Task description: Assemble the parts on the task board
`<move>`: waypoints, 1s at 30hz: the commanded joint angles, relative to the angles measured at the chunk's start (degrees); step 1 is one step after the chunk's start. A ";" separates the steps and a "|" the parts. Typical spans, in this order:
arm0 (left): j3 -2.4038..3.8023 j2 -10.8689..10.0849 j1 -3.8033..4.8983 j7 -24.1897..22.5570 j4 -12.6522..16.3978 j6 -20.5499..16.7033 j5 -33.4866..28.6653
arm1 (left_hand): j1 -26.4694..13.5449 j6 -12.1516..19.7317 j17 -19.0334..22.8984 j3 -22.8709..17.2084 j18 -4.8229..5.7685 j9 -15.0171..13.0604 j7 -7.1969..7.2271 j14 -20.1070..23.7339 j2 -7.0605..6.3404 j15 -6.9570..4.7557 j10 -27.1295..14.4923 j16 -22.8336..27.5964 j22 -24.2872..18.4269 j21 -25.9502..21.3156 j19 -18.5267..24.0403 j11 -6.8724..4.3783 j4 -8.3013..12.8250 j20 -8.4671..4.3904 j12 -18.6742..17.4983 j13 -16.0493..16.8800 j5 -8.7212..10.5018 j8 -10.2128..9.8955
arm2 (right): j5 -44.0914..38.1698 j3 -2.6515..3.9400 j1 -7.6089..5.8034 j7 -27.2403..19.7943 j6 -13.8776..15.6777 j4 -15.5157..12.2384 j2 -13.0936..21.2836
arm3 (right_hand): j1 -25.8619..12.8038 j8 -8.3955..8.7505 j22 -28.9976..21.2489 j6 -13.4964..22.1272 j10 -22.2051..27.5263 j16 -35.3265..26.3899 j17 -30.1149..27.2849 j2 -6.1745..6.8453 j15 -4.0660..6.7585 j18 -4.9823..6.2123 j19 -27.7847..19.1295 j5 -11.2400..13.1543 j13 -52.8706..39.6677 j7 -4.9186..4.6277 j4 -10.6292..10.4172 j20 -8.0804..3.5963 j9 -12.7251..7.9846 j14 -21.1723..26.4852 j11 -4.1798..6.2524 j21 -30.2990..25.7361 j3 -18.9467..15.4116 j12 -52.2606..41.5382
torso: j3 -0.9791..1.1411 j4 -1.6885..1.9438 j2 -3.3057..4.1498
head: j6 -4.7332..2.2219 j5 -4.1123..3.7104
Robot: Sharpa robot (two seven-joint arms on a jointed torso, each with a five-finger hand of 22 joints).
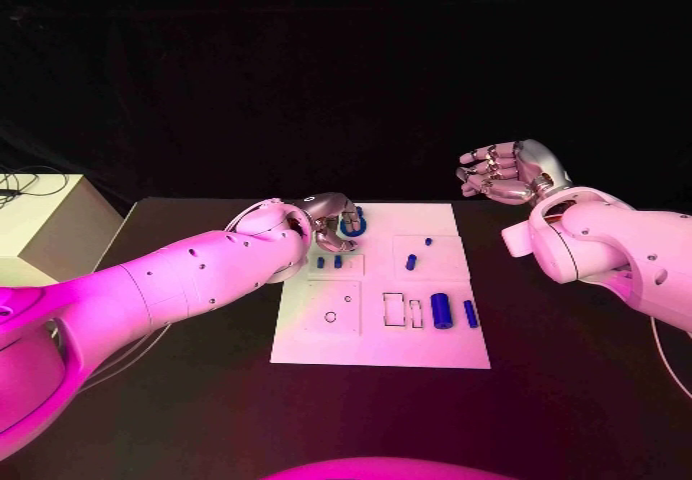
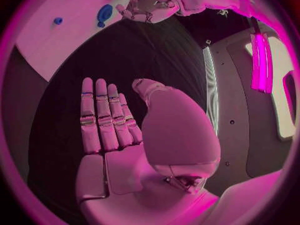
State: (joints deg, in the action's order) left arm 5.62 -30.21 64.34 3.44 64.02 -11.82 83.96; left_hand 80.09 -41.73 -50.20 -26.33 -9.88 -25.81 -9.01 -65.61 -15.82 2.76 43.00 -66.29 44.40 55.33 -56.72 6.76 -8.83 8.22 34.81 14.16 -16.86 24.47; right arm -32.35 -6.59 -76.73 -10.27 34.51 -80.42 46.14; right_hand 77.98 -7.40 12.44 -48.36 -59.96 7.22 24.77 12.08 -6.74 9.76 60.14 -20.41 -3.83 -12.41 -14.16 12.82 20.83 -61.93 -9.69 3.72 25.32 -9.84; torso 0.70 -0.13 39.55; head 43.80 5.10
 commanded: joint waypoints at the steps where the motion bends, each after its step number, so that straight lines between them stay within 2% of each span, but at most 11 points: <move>1: -0.17 0.78 0.01 0.35 -0.90 2.33 4.16 | 0.56 -0.45 0.04 0.39 -0.13 0.19 0.06 -0.44 0.11 -0.02 -0.46 -0.39 0.55 0.45 -0.55 0.04 -0.01 0.07 -0.43 -0.31 0.10 -0.40 | -0.10 0.02 0.01 -0.57 -0.79 -0.13 -0.12 | 0.07 0.27 -0.05 0.32 0.13 -0.35 -0.05 0.25 -0.26 0.73 0.00 -0.15 0.05 -1.61 0.08 0.20 -0.08 -0.12 -0.39 0.02 0.36 0.26 | -0.05 -0.01 -0.03 | 0.05 -0.02; 7: -0.40 1.59 0.02 1.64 -2.11 4.32 4.59 | 1.13 -1.15 -0.50 0.86 0.41 0.78 0.03 -1.46 0.45 0.10 0.12 -1.97 3.28 2.75 -2.57 0.19 -0.12 0.13 -0.76 -1.04 0.02 -0.71 | -0.10 0.02 0.00 -0.55 -0.77 -0.15 -0.16 | 0.08 0.30 -0.20 0.29 0.13 -0.40 -0.16 0.23 -0.27 0.74 0.01 -0.29 0.09 -1.62 0.14 0.21 -0.11 -0.15 -0.39 0.03 0.42 0.28 | -0.02 -0.07 -0.07 | 0.15 -0.21; 10: -0.43 1.87 0.03 2.19 -2.52 5.03 4.63 | 1.38 -1.74 -1.14 0.99 0.66 1.17 0.06 -2.20 0.59 0.12 0.98 -3.14 4.73 4.02 -3.57 0.19 -0.25 0.15 -0.71 -1.37 0.00 -0.92 | -0.10 0.02 0.00 -0.53 -0.75 -0.19 -0.15 | 0.08 0.30 -0.20 0.29 0.13 -0.40 -0.16 0.23 -0.27 0.74 0.01 -0.29 0.09 -1.62 0.14 0.21 -0.11 -0.15 -0.39 0.03 0.42 0.28 | -0.04 0.13 -0.08 | 0.25 -0.37; 16: -0.46 2.55 0.03 2.75 -3.27 5.61 4.49 | 2.96 -3.72 -3.31 -1.09 1.40 2.42 0.28 -4.42 1.03 -0.12 3.95 -6.66 9.20 7.99 -6.31 -0.09 0.16 -0.03 -0.31 -2.16 -0.08 -1.74 | -0.10 0.03 -0.01 -0.55 -0.76 -0.30 -0.19 | 0.08 0.30 -0.20 0.29 0.13 -0.40 -0.16 0.23 -0.27 0.74 0.01 -0.29 0.09 -1.62 0.14 0.21 -0.11 -0.15 -0.39 0.03 0.42 0.28 | -0.13 0.15 -0.10 | 0.31 -0.45; 20: -0.46 2.87 0.03 2.99 -3.64 5.93 4.39 | 3.57 -4.87 -4.26 -2.80 1.76 2.92 0.39 -5.30 1.11 -0.32 5.09 -8.14 11.39 9.92 -7.41 -0.32 0.80 -0.22 -0.19 -2.48 -0.10 -2.01 | -0.10 0.03 -0.01 -0.55 -0.76 -0.33 -0.21 | 0.08 0.30 -0.20 0.29 0.13 -0.40 -0.16 0.23 -0.27 0.74 0.01 -0.29 0.09 -1.62 0.14 0.21 -0.11 -0.15 -0.39 0.03 0.42 0.28 | -0.10 0.08 -0.11 | 0.45 -0.45; 30: -0.47 3.46 0.02 2.96 -4.50 5.85 3.88 | 3.53 -6.06 -5.07 -4.17 2.02 3.34 0.48 -6.11 1.23 -0.55 6.39 -9.48 13.14 11.48 -8.17 -0.60 1.32 -0.42 0.06 -2.68 -0.03 -2.22 | -0.10 0.03 -0.04 -0.53 -0.74 -0.45 -0.14 | 0.03 0.32 -0.34 0.25 0.12 -0.44 -0.26 0.21 -0.27 0.74 0.02 -0.39 0.12 -1.63 0.15 0.22 -0.14 -0.19 -0.40 0.05 0.45 0.29 | -0.14 0.17 -0.07 | 0.51 -0.64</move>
State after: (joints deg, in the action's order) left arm 5.14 -26.97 64.34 6.25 59.55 -6.74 87.88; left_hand 83.25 -47.32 -55.23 -30.14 -8.80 -22.51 -8.50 -71.26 -14.66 2.25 48.97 -75.55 57.48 66.45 -64.42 6.14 -7.43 7.89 34.57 11.58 -16.87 22.47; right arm -32.32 -6.58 -76.77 -10.27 34.48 -80.74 46.00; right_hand 77.98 -7.40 12.15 -48.36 -59.96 6.99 24.56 12.08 -6.74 9.75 60.14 -20.41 -3.79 -12.41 -14.00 12.82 20.78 -61.93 -9.69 3.72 25.49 -9.84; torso 0.57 0.01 39.42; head 44.28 4.49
